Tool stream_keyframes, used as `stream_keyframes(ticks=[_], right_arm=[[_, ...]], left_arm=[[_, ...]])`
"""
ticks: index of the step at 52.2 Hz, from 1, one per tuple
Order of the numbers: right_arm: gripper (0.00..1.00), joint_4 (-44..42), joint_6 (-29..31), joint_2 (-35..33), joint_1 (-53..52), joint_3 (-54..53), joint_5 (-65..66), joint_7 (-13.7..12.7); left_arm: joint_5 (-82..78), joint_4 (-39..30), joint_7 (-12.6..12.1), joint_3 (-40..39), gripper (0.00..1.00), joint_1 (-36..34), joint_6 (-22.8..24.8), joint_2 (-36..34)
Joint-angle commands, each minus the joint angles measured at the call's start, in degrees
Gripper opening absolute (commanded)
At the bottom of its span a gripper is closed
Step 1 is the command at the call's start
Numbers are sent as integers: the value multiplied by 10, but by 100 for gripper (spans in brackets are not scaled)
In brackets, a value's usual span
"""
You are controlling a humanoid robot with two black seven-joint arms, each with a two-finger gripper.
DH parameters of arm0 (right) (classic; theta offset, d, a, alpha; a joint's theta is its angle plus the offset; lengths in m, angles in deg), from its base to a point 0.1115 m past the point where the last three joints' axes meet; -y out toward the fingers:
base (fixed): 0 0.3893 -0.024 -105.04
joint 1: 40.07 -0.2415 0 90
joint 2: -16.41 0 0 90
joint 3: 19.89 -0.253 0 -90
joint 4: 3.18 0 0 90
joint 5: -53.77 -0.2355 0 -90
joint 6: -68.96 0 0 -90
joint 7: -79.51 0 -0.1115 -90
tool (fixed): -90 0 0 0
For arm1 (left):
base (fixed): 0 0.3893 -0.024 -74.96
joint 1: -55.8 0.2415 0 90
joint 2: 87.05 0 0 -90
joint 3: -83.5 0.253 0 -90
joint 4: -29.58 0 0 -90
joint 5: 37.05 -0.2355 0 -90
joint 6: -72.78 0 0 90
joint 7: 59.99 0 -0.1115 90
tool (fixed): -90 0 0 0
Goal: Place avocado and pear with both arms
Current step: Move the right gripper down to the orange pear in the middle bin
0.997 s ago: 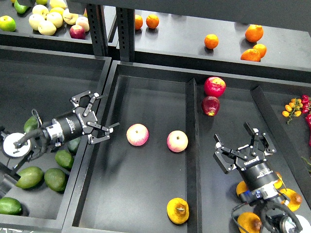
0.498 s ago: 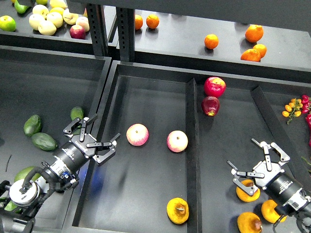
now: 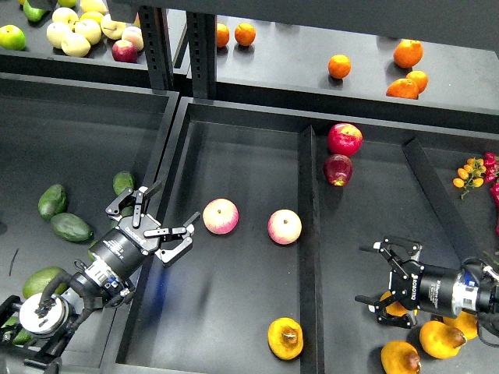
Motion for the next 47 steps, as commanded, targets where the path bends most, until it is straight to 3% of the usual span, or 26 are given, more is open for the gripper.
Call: stream_keyframes(ticks=[1,19,47], right_arm=[[100,-21,0,24,-19,24,20,0],[100,-41,0,72,-77,98,41,0],[100,-90,0,147,-82,126,103,0]], left_arm=[[-3,-1,0,7,99,0,0,0],[-6,-1,0,20,99,0,0,0],[-7,-1,0,21,99,2,0,0]])
